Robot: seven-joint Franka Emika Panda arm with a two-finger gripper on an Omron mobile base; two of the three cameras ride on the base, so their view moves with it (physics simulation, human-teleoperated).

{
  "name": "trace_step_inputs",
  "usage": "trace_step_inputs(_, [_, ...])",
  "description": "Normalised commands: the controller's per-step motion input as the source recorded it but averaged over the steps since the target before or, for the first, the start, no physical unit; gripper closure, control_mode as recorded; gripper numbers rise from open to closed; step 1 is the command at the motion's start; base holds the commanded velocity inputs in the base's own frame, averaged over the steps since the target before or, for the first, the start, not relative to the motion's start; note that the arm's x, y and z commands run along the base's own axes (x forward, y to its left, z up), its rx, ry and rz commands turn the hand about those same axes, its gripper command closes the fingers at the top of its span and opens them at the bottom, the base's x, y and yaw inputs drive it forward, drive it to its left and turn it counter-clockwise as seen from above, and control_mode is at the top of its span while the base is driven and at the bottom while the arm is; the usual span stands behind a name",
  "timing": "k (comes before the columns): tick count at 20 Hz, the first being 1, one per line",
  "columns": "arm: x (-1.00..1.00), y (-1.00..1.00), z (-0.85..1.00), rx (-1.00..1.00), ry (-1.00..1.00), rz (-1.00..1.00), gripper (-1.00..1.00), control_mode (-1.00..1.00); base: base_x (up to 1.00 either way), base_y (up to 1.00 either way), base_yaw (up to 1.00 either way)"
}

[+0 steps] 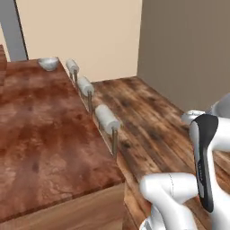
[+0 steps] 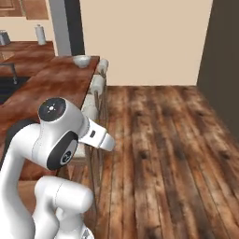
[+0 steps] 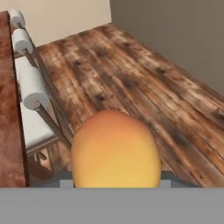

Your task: Retrieve the peach and mango from the fridge and place them into the bowl on the dining table.

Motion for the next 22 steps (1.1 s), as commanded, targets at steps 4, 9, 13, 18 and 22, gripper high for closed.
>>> trace_step_inputs(4, [0.0,0.0,0.0,0.0,0.0,0.0,1.0,1.0,1.0,-0.58,0.61])
trace_step_inputs(9, [0.0,0.0,0.0,0.0,0.0,0.0,1.0,1.0,1.0,-0.81,0.51])
trace_step_inputs(13, [0.0,0.0,0.0,0.0,0.0,0.0,1.0,1.0,1.0,-1.0,0.41])
trace_step_inputs(18, [0.0,0.0,0.0,0.0,0.0,0.0,1.0,1.0,1.0,-1.0,0.35])
trace_step_inputs(22, [0.0,0.0,0.0,0.0,0.0,0.0,1.0,1.0,1.0,-1.0,0.25])
